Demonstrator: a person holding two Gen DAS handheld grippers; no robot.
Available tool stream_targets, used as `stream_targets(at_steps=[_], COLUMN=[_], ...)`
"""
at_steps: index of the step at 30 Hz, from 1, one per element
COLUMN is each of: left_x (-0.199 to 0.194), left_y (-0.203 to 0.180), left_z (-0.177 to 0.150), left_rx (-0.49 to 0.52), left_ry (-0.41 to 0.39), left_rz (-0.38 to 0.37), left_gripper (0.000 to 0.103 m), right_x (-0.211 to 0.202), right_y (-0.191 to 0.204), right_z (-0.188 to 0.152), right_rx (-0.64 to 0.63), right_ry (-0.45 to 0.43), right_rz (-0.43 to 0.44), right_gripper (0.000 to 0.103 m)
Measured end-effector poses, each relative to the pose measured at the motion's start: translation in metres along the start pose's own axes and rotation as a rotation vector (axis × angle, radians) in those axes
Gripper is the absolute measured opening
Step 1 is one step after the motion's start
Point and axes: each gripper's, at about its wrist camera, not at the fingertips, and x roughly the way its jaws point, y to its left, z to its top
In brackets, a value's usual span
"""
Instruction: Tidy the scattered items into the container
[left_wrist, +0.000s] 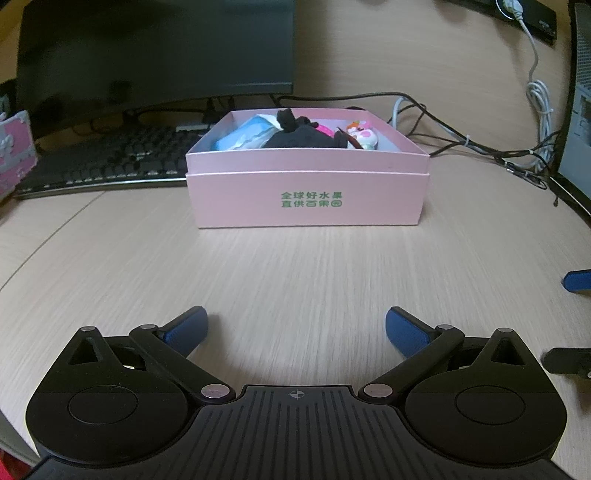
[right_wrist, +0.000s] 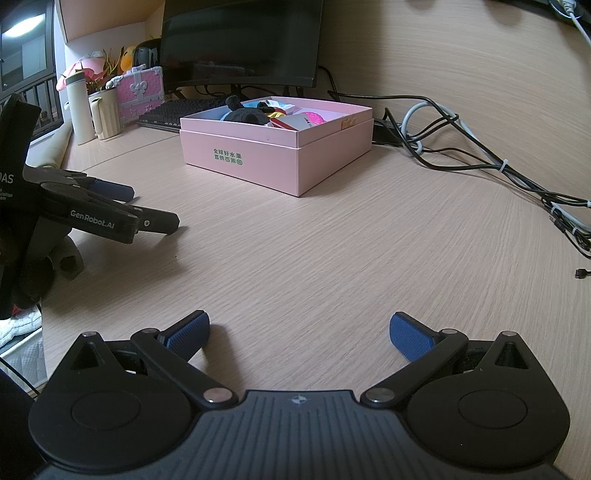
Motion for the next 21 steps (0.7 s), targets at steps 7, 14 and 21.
stream_targets(at_steps=[7,14,21], left_x=[0.0003,0.0008,0.0021], left_y=[-0.0006,0.0005,0.0008], left_z=[0.0004,0.0009,0.0018], left_rx=[-0.002,-0.003,-0.003], left_ry=[-0.001,-0.001,-0.001], left_rz=[0.004,0.001,0.002], left_gripper=[0.103,0.103,0.103], right_x=[-0.0004,-0.0007,-0.0008], right_y=[0.0002,0.0004,0.0006], right_z=[0.0,-0.0001,-0.0001], right_rx=[0.0,0.0,0.0], right_ry=[0.0,0.0,0.0], right_rz=[0.0,0.0,0.0], right_gripper=[0.103,0.103,0.103])
